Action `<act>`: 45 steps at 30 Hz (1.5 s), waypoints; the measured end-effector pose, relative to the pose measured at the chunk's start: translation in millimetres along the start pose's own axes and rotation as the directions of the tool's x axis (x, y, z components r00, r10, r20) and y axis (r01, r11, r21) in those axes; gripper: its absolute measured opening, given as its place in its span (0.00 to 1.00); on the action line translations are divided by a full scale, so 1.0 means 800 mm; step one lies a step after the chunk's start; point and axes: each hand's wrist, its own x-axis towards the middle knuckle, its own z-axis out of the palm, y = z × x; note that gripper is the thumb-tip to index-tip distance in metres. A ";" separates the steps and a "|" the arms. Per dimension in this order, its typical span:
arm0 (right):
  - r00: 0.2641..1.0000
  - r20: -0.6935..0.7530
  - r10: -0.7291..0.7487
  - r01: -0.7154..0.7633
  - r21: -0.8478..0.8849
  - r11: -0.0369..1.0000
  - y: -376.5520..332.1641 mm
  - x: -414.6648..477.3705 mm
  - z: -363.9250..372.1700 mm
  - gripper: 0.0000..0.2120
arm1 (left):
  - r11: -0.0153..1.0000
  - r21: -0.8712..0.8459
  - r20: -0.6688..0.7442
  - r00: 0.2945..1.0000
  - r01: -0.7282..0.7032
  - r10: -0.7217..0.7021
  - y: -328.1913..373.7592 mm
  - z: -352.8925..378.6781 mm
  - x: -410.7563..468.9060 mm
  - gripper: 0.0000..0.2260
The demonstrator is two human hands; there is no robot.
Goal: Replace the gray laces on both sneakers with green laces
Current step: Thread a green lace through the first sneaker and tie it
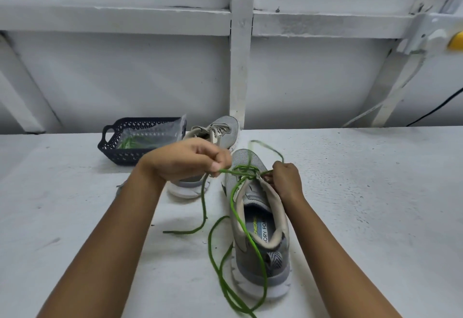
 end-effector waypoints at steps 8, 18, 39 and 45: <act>1.000 -0.022 -0.002 0.004 0.067 0.998 -0.001 -0.005 0.001 0.09 | 0.751 0.480 -0.293 0.889 0.454 -0.351 0.010 0.000 0.032 0.13; 1.000 -0.030 -0.005 0.006 0.037 0.999 0.001 -0.006 0.000 0.04 | 0.240 0.728 -0.533 0.751 0.642 -0.389 -0.033 0.042 0.126 0.13; 0.952 0.290 0.102 -0.195 0.312 0.930 0.006 0.016 -0.013 0.09 | 0.979 0.166 0.175 0.973 0.122 -0.151 0.012 0.023 0.014 0.06; 0.957 0.287 0.038 -0.124 0.290 0.949 0.008 0.015 -0.013 0.07 | 0.568 0.592 -0.480 0.816 0.572 -0.322 -0.003 0.041 0.068 0.12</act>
